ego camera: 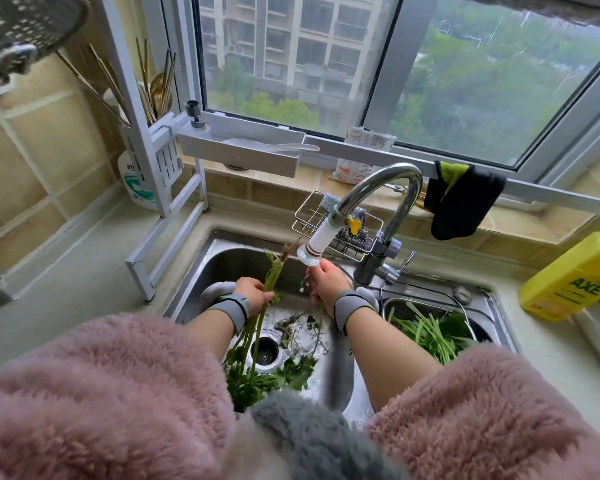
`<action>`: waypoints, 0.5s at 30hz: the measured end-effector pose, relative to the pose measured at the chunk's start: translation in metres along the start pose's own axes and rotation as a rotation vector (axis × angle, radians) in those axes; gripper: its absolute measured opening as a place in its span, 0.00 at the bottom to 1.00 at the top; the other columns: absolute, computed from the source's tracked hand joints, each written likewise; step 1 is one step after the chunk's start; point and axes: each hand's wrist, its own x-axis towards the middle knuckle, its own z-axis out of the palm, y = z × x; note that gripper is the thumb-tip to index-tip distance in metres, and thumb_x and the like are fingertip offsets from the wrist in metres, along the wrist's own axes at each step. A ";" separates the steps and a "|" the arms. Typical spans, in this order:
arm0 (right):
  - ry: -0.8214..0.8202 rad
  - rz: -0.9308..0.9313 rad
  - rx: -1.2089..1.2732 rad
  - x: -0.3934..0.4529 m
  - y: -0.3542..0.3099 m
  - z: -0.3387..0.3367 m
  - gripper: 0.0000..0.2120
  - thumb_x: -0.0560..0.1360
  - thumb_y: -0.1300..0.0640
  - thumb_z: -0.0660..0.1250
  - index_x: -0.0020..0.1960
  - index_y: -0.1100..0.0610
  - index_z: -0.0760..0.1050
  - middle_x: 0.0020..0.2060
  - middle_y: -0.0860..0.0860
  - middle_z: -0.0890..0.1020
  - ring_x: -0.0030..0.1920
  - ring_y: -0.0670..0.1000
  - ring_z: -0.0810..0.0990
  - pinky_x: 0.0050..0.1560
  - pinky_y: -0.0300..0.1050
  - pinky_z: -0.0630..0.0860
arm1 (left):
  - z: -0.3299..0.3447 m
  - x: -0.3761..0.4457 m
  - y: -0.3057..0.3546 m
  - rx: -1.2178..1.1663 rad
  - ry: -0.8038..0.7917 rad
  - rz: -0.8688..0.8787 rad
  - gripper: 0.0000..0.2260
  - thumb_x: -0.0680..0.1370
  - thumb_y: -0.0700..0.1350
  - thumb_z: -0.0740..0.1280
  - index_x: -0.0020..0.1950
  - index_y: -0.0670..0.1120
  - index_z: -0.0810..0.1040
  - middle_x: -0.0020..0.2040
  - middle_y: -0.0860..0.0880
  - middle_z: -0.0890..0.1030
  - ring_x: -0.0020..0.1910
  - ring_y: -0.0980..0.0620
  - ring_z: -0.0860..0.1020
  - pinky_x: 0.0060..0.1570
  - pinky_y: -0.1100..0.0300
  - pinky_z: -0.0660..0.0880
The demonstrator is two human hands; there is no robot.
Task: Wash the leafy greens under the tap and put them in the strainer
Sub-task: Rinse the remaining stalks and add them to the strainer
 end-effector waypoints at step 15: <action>-0.053 0.118 0.399 0.002 0.004 0.000 0.11 0.80 0.66 0.55 0.41 0.61 0.70 0.29 0.53 0.71 0.31 0.48 0.77 0.37 0.38 0.76 | -0.002 0.007 -0.003 -0.137 -0.010 -0.053 0.16 0.80 0.42 0.62 0.64 0.35 0.71 0.54 0.41 0.81 0.55 0.46 0.78 0.55 0.57 0.73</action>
